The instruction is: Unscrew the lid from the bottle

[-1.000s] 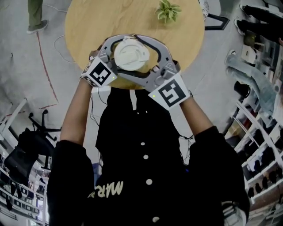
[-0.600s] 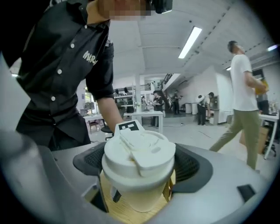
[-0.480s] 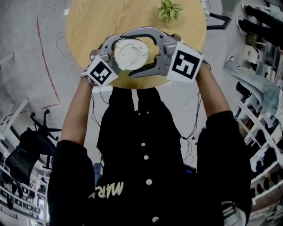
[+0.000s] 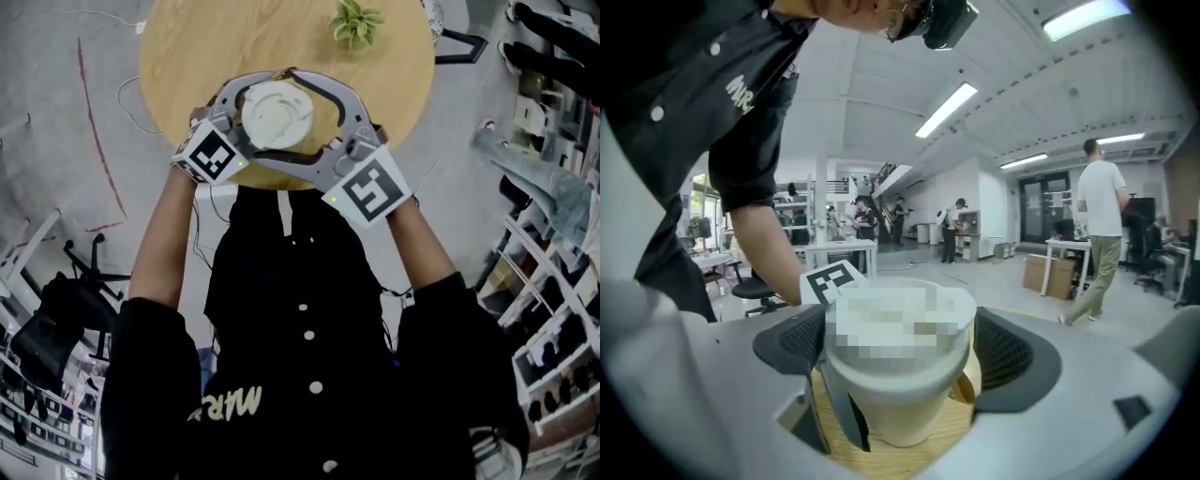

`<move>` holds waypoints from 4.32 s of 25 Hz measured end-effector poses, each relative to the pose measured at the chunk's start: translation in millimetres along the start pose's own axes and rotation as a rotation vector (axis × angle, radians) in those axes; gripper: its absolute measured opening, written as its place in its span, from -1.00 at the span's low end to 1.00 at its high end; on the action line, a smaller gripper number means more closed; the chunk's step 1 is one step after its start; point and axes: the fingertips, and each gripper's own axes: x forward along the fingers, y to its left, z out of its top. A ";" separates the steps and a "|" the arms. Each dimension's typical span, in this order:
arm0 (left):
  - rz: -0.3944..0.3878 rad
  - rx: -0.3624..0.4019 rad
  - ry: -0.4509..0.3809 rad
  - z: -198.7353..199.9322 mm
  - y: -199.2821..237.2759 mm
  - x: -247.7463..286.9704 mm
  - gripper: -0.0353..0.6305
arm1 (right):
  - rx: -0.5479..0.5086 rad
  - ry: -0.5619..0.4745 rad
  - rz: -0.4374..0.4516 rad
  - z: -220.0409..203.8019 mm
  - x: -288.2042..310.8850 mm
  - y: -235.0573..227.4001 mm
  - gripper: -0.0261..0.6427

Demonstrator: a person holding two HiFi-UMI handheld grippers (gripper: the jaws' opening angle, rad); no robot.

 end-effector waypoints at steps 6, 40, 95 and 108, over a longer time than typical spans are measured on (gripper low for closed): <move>-0.002 0.002 -0.003 -0.6 0.7 0.5 0.23 | -0.044 -0.037 -0.057 3.7 12.2 -2.5 0.49; -0.019 0.016 0.000 0.4 -2.0 0.4 0.23 | -0.126 -0.120 0.293 7.3 11.7 14.6 0.51; -0.022 0.002 -0.014 0.2 -2.1 1.8 0.23 | -0.163 -0.149 0.327 33.4 -1.2 9.1 0.48; 0.059 -0.053 0.114 6.4 -1.9 -33.8 0.24 | 0.086 -0.211 0.172 122.0 -50.8 -6.1 0.48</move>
